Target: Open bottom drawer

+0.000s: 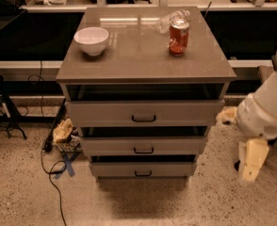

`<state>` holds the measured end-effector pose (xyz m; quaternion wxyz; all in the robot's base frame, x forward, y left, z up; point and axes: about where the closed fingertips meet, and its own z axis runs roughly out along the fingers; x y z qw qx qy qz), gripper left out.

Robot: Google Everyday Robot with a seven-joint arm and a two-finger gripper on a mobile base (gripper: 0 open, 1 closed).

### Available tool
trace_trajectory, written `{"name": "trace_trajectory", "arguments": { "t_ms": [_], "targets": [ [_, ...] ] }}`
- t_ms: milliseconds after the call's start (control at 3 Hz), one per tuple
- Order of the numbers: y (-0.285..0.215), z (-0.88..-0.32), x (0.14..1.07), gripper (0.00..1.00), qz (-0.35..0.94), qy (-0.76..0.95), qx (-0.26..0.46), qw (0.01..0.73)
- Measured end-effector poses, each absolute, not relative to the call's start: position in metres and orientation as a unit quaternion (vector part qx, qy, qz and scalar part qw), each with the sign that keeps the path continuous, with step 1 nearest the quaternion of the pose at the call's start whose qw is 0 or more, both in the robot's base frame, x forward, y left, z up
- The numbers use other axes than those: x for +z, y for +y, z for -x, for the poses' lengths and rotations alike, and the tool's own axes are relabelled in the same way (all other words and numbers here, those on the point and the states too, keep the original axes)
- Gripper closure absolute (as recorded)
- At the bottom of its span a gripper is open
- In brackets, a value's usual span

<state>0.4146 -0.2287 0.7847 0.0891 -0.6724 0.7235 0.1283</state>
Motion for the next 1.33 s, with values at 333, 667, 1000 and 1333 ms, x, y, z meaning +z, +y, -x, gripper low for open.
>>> {"name": "trace_trajectory", "arguments": {
  "t_ms": [333, 667, 1000, 1333],
  "targets": [
    [-0.229, -0.406, 0.769, 0.00, 0.683, 0.712, 0.141, 0.078],
    [-0.230, -0.406, 0.764, 0.00, 0.682, 0.714, 0.140, 0.078],
    [-0.232, -0.404, 0.751, 0.00, 0.680, 0.716, 0.139, 0.076],
    [-0.241, -0.404, 0.683, 0.00, 0.691, 0.703, 0.153, 0.063]
  ]
}}
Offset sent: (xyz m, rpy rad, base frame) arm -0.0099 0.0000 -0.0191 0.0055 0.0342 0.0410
